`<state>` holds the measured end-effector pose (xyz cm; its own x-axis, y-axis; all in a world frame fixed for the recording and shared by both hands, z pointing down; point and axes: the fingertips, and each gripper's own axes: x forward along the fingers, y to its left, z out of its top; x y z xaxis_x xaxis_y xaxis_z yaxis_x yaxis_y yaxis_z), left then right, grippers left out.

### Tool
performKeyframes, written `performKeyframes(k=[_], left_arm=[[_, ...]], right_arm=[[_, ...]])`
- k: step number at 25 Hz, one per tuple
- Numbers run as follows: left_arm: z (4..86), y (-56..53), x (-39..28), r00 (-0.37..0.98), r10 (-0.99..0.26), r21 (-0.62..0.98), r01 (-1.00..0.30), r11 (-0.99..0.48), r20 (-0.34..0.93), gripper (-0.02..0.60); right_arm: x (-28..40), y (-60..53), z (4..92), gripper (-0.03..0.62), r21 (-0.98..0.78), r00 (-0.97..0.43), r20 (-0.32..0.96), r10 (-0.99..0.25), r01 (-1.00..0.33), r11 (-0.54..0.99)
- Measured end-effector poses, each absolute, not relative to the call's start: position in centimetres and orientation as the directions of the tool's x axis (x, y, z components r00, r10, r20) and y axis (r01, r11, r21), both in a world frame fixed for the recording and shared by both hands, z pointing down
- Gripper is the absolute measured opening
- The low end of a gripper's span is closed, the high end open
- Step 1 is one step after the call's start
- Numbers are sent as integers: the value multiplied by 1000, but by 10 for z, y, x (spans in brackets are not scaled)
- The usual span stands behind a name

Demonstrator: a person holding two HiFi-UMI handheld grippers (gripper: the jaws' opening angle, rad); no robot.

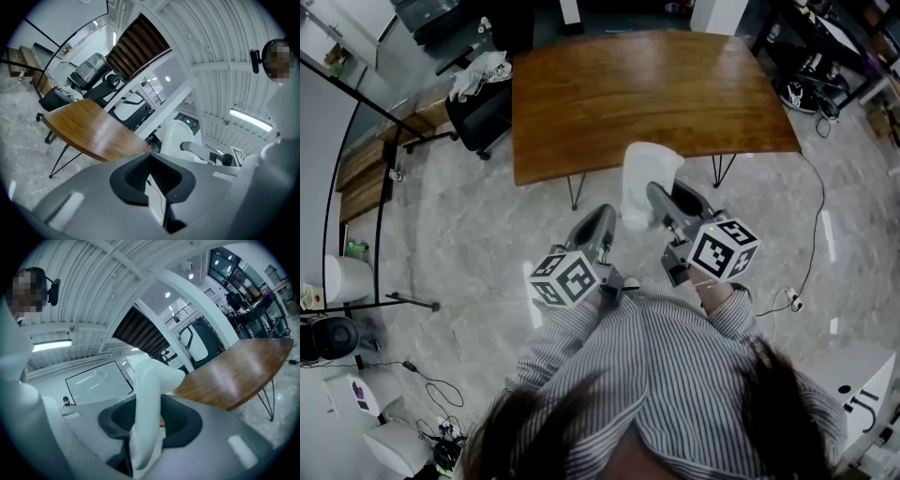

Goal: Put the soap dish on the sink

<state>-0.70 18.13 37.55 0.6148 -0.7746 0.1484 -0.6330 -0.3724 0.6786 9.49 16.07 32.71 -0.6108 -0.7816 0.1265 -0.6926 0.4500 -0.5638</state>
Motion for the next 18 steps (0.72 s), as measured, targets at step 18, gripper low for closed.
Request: performKeyframes(k=[18], left_arm=[[402,45,-30,589,-787,684,-652,-328,185,0]], right_arm=[[82,29,352,138,-574,-597,153,-787,-703,421]])
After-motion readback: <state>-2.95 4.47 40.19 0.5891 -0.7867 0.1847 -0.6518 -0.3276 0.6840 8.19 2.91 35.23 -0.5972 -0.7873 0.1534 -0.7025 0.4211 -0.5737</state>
